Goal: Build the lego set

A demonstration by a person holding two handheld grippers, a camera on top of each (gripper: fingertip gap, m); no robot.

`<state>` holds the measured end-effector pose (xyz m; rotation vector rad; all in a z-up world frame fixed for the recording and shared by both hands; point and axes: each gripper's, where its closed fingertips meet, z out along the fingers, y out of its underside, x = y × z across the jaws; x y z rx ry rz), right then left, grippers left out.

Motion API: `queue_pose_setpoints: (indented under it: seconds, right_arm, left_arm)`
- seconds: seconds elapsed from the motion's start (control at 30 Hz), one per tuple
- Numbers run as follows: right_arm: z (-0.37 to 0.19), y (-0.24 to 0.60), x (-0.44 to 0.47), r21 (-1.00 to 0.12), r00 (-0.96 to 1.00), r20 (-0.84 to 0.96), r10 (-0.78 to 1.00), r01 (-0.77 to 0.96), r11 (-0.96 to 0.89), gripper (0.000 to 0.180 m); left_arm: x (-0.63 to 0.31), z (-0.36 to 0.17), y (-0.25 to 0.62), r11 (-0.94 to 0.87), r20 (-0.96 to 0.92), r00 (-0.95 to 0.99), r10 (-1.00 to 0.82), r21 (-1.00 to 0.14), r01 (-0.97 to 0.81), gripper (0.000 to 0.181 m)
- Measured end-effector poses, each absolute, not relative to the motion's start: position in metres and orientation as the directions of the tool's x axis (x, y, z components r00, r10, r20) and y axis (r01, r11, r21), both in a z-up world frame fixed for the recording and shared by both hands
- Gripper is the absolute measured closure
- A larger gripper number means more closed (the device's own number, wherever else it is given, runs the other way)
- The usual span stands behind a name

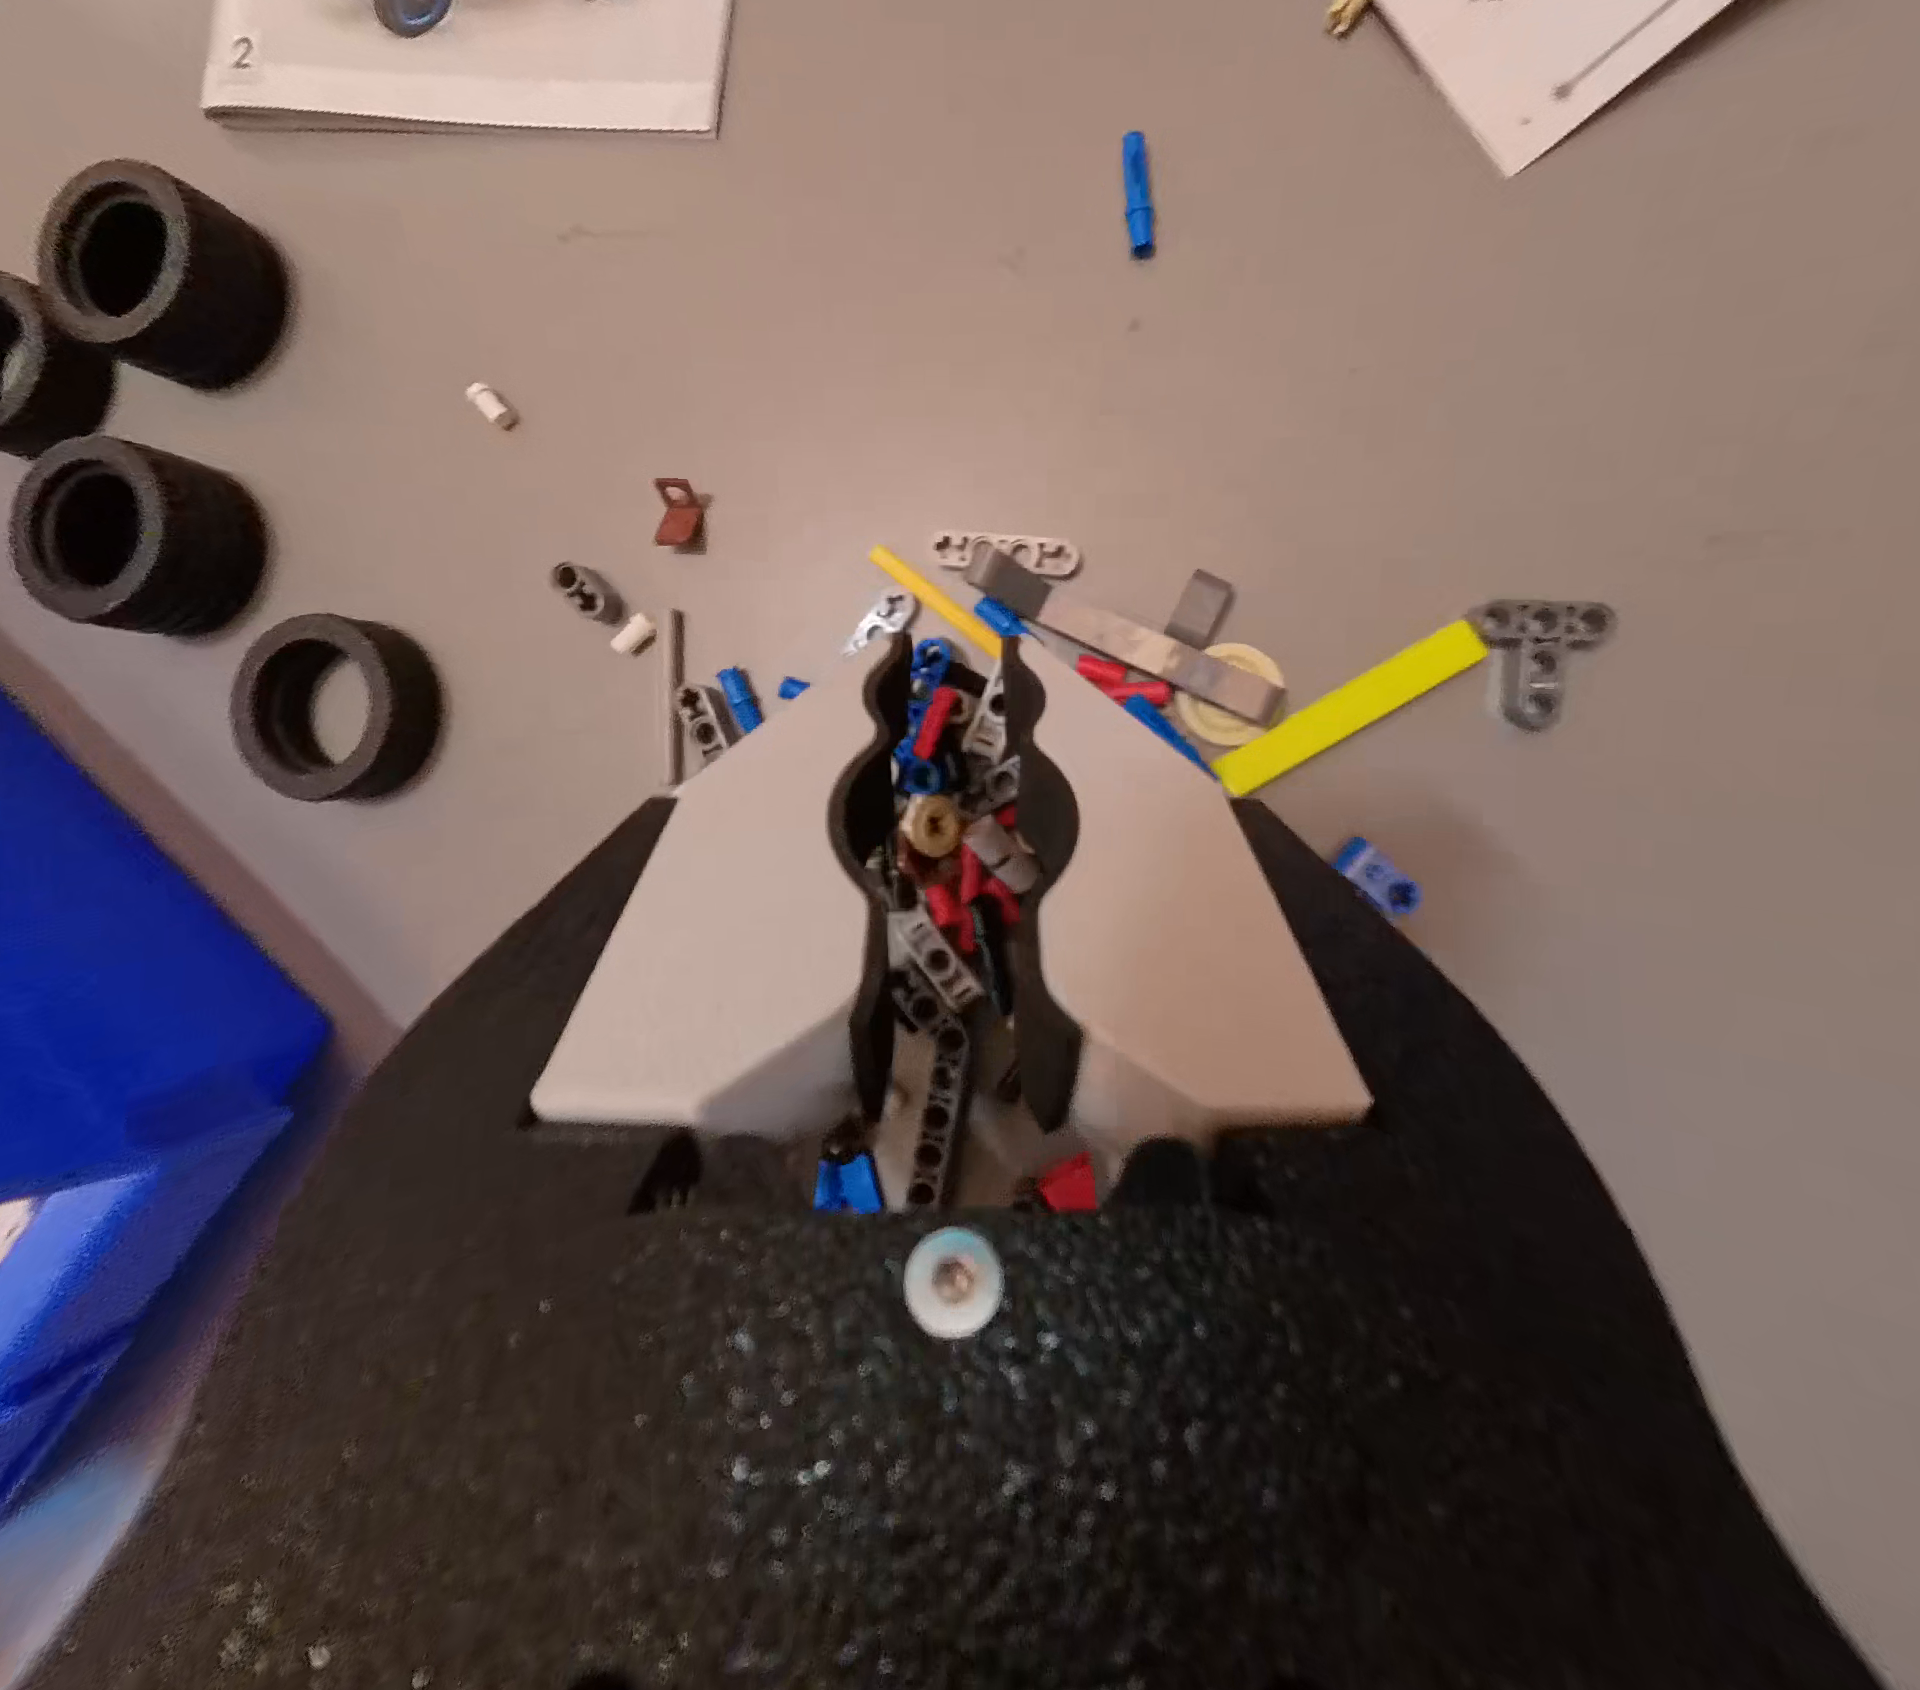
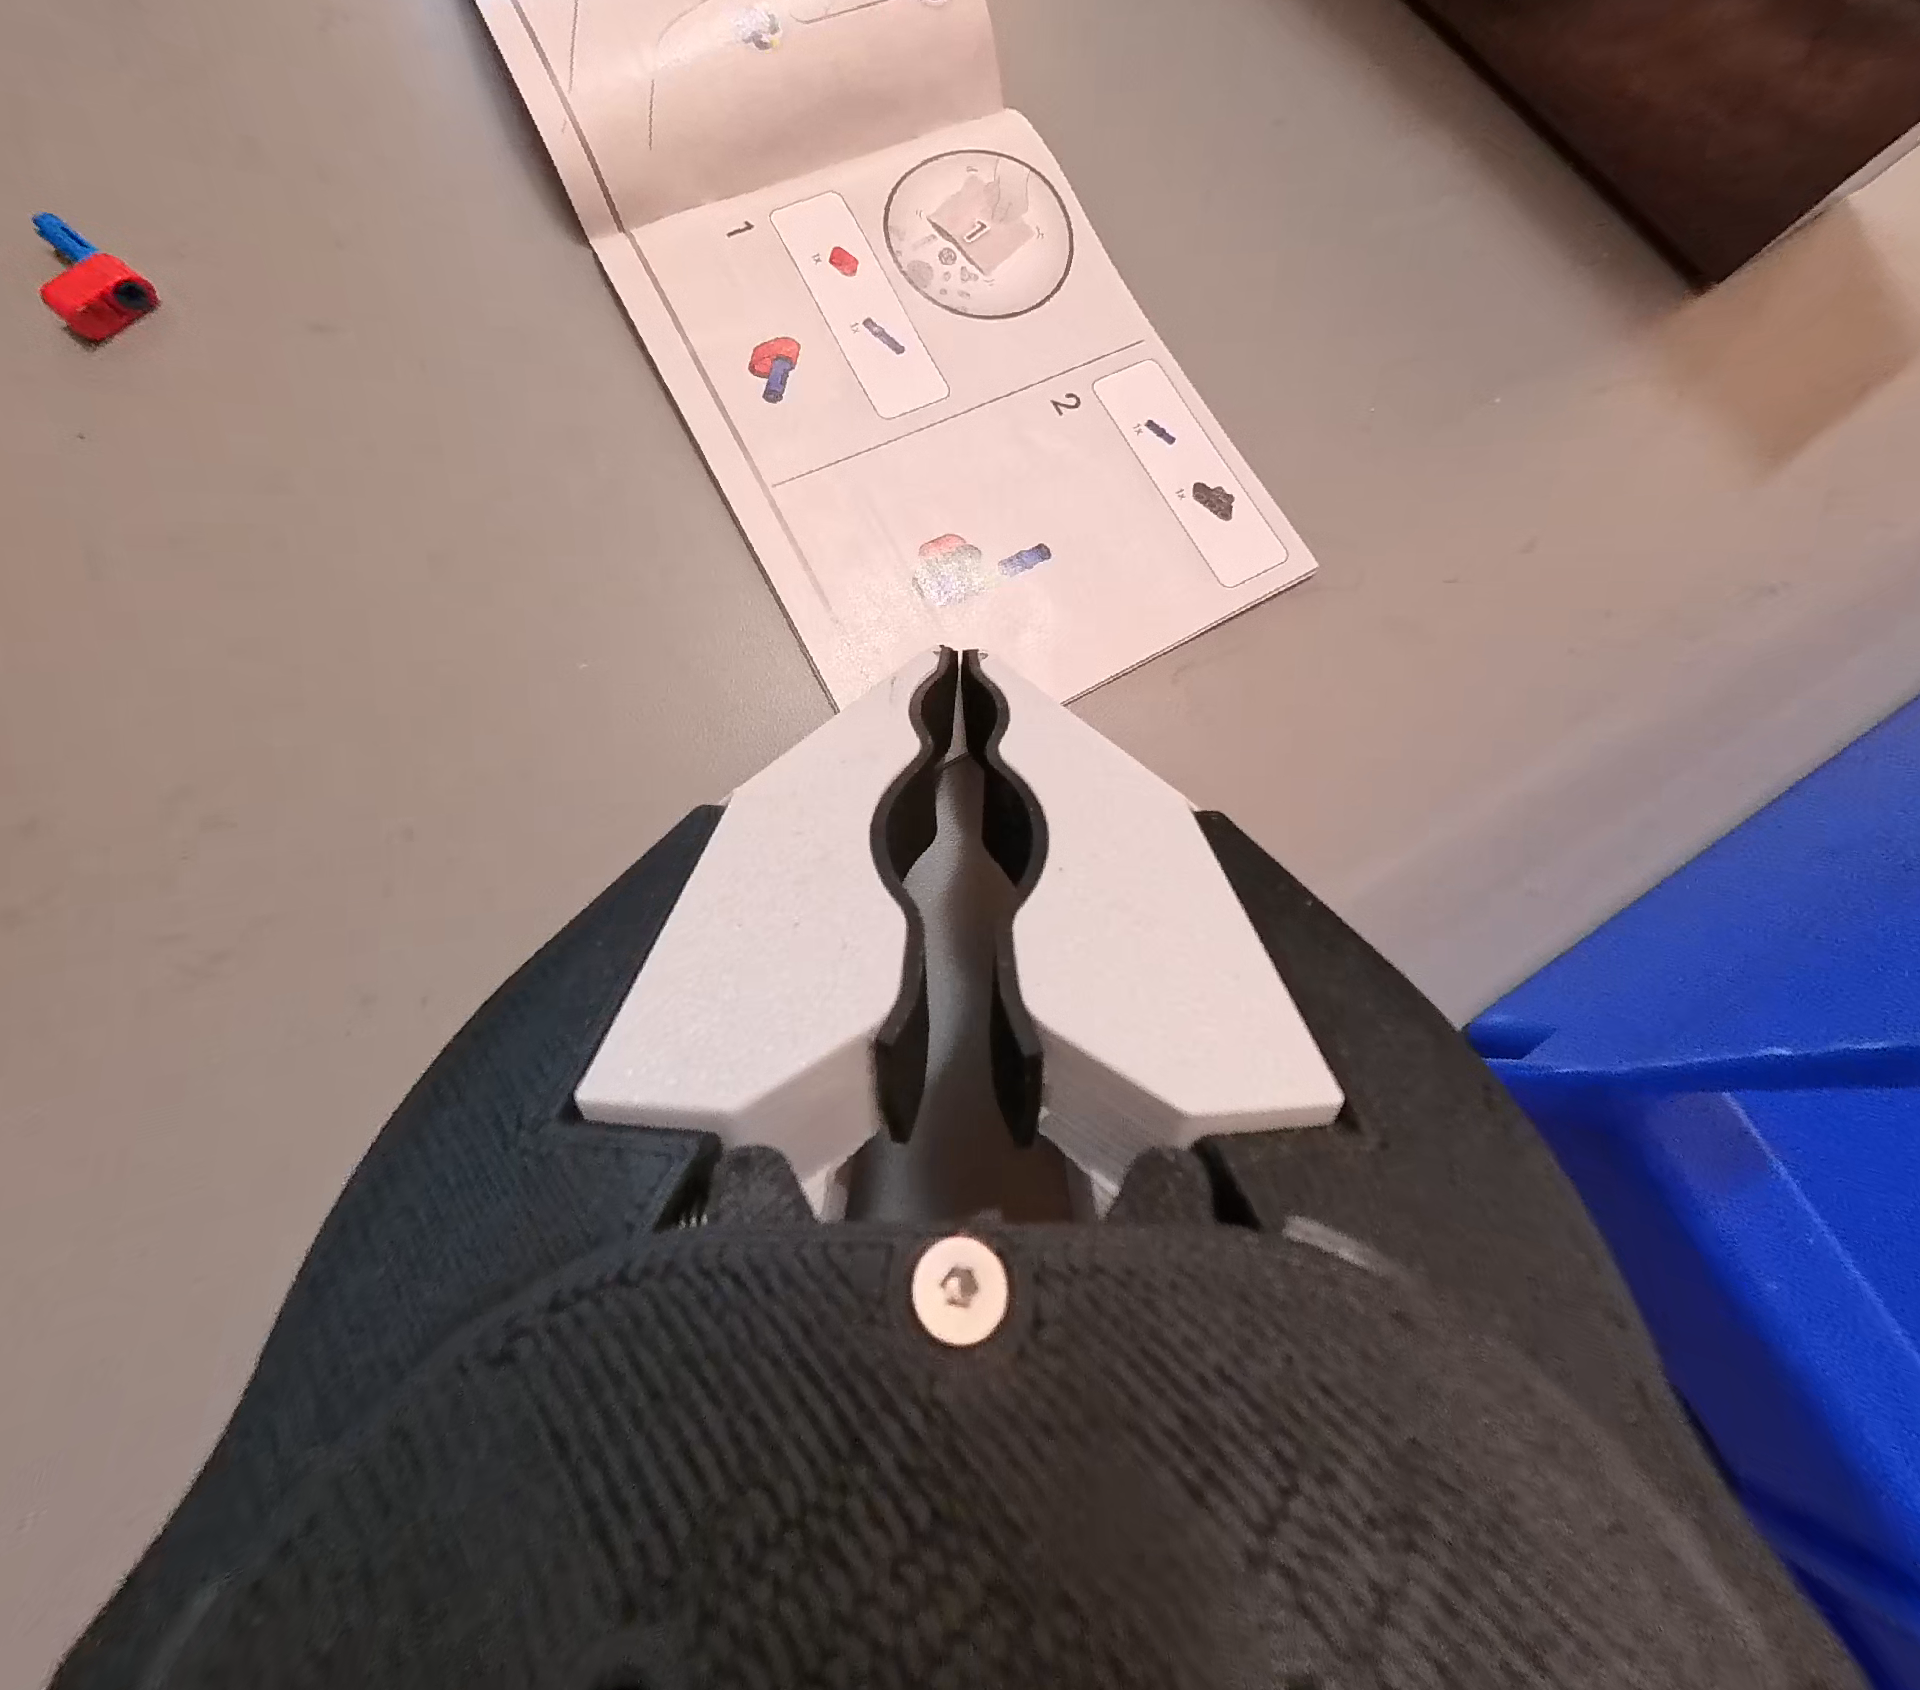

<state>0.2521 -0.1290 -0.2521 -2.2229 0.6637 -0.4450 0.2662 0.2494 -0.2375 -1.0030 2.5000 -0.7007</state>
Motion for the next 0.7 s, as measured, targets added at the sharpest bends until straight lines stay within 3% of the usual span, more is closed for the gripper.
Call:
queue_pose_setpoints:
  seconds: [0.53, 0.7]
  right_arm:
    - [-0.252, -0.129, 0.252, -0.751, 0.803, 0.114, -0.584, -0.315, -0.580, 0.180]
    - [-0.252, -0.129, 0.252, -0.751, 0.804, 0.114, -0.584, -0.315, -0.580, 0.180]
  left_arm:
    - [0.268, -0.250, 0.233, 0.733, -0.244, -0.739, -0.628, -0.502, -0.458, 0.169]
    - [0.274, -0.255, 0.238, 0.706, -0.230, -0.705, -0.671, -0.490, -0.512, 0.169]
